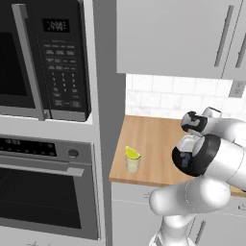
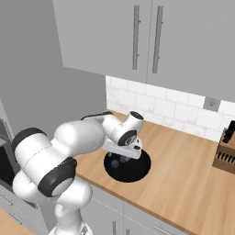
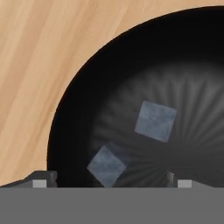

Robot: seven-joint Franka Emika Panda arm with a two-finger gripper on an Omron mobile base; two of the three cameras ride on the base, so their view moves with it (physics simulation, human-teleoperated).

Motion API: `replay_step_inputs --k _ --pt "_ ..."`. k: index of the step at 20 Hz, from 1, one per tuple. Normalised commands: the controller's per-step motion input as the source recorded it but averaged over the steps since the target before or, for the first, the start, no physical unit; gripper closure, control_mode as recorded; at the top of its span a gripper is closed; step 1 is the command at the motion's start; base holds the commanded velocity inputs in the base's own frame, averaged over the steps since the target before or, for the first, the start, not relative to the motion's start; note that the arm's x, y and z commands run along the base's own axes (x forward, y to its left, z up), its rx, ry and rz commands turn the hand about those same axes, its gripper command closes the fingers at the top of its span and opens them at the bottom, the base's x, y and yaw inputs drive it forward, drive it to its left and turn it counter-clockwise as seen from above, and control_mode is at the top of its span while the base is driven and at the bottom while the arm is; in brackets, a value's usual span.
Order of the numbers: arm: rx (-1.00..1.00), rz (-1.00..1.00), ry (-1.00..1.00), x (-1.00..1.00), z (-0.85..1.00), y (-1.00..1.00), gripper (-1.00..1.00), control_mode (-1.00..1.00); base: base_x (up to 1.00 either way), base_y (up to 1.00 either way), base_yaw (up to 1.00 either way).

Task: Grab a lemon wedge from the fridge and one ice cube from the ice bowl, and put them in the glass of lemonade.

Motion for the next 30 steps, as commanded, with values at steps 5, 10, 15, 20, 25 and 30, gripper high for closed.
replay_step_inputs --k 5,10,15,20,25,30 --pt "0.0 0.0 0.0 0.05 -0.22 0.0 -1.0 -1.0 0.0 0.0 0.0" --pt "0.0 0.0 0.0 0.0 -0.22 0.0 -1.0 -1.0 0.0 0.0 0.0" --pt "0.0 0.0 0.0 0.0 -0.12 0.0 -1.0 -1.0 0.0 0.0 0.0" --pt "-0.11 0.0 0.0 0.0 -0.01 0.01 -1.0 -1.0 0.0 0.0 0.0" --pt "-0.14 0.0 0.0 0.0 0.0 0.0 -1.0 -1.0 0.0 0.0 0.0" --pt "-0.01 0.0 -0.03 -0.03 -0.17 0.0 -1.0 -1.0 0.0 0.0 0.0"
